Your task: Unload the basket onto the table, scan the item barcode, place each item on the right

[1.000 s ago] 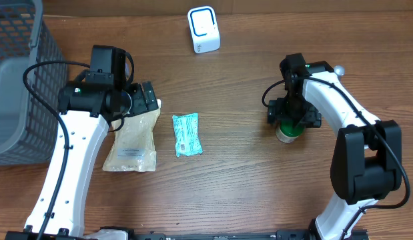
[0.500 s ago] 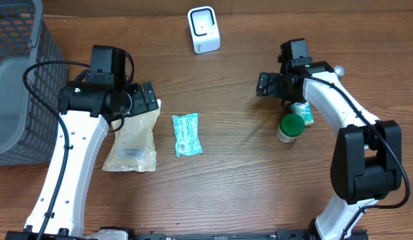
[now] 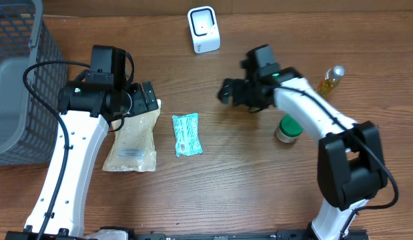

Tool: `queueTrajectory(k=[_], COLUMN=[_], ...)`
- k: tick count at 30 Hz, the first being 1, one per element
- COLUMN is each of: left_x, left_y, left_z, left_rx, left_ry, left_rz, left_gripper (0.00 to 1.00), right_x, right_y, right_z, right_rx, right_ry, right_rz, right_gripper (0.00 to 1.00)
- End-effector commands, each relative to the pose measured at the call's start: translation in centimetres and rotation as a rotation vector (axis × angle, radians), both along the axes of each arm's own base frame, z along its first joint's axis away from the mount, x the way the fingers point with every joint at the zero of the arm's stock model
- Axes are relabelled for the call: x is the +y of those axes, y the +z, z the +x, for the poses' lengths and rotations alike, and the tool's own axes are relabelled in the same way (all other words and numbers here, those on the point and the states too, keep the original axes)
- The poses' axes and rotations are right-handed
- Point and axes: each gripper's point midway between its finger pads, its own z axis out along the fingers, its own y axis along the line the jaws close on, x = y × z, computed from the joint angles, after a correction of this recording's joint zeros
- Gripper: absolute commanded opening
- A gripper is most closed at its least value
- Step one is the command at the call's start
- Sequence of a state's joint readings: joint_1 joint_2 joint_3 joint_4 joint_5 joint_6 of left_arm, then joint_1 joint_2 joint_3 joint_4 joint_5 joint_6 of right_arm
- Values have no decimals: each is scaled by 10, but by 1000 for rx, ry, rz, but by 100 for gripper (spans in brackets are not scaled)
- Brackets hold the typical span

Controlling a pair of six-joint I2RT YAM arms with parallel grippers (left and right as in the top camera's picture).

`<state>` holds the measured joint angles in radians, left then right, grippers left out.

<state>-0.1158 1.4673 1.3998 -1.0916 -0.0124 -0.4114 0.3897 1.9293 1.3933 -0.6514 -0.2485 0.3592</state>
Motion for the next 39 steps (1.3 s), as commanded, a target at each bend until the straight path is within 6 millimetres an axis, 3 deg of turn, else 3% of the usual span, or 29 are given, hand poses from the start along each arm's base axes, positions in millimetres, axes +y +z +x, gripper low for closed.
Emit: queueTrajectory(k=[1,7,30,33,39], left_x=[2,2,2,2,-16], left_y=[3,3,3,3,4], left_z=[2,2,2,2,-1], left_rx=[-10,-10,-10,-10,5], left_ry=[0,0,0,0,1], left_rz=[8,8,8,8,-109], left_gripper=[100,99,100,99,100], right_x=[33,65,66,74,83], right_y=[6,11,11,14,22], right_z=[-6,-17,-18,-25,-20], right_rx=[-37,-72,-71,-46,-79], right_ry=[63,134,135,164,184], right_rz=[37,56,57,108,157], right_gripper=[100,100,100,100,100])
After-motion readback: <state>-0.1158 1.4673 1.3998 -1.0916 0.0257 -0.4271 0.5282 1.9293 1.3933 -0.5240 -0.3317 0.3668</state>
